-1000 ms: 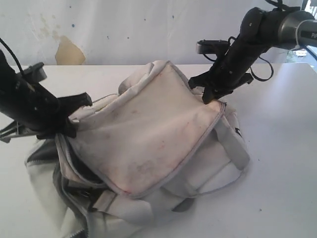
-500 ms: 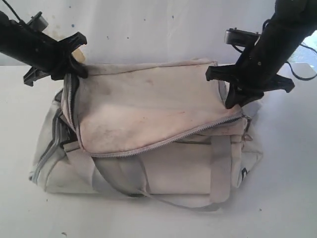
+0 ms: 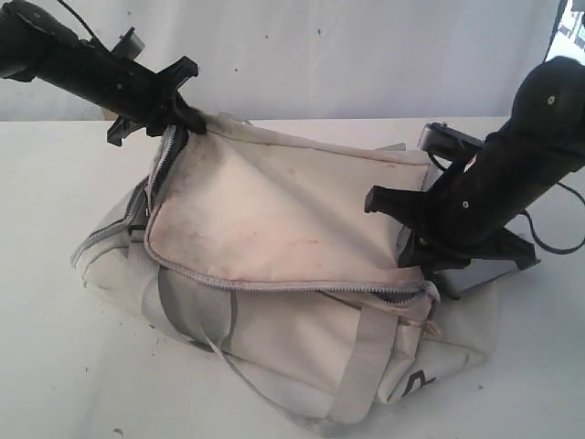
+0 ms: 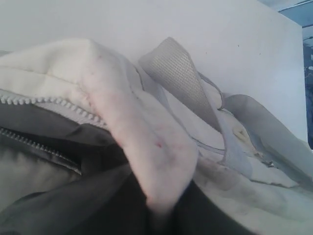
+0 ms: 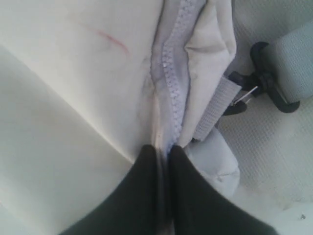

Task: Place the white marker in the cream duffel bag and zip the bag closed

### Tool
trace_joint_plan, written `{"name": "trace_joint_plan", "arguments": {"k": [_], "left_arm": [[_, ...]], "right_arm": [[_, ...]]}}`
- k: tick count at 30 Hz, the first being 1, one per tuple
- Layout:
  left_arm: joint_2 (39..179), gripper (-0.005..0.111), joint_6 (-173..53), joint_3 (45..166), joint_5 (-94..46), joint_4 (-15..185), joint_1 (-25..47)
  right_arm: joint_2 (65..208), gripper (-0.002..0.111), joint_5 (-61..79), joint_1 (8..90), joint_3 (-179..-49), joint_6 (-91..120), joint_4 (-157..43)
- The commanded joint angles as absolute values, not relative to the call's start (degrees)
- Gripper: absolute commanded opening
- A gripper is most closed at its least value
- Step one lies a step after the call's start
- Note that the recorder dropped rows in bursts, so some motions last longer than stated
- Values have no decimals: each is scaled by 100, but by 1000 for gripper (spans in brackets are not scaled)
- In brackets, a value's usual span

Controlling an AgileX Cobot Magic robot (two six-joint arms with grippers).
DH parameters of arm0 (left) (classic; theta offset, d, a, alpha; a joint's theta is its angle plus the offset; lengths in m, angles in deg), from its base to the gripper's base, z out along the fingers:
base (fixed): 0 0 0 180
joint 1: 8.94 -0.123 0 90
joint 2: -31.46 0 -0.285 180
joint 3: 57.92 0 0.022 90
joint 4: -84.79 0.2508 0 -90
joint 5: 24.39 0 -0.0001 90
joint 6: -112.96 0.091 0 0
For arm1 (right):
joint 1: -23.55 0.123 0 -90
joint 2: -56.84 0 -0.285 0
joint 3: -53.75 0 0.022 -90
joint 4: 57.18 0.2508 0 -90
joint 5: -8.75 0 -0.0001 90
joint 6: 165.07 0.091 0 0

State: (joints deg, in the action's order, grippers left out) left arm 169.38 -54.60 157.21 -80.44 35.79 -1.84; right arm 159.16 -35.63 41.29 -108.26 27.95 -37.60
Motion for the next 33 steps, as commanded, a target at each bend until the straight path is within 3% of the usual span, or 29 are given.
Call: {"name": "trace_joint_plan", "arguments": {"k": [1,3,6,8,15,23,28,33], "left_arm": [[16892,6,-5060,15819,-7711,3565,-250],[16892,25,-4859,15819,-7886,3648,-250],[16787,64,-4722,15819,-8272,3816,-250],[16613,69,-4680,15819,-8463,4187,-250],[15933,60,-5086,15819,-8861,5108,-260],[15173,60,-5572,15530,-9368,5668,-247],[14515,49,-5450,14649,-9435,5355,30],[13819,34,-5111,13578,-9095,5342,747]], "right_arm": [[15874,1,-3575,4175,-10645,2793,-3944],[15874,10,-3542,4175,-10703,2793,-3944],[15874,53,-3403,4162,-11006,2888,-3944],[15874,73,-3513,4091,-11296,2888,-3987],[15874,73,-4409,3566,-11835,2710,-4073],[15874,73,-4878,2912,-11911,1823,-3599],[15874,72,-4878,2632,-11911,1620,-3510],[15874,69,-4878,2366,-11911,1607,-3488]]}}
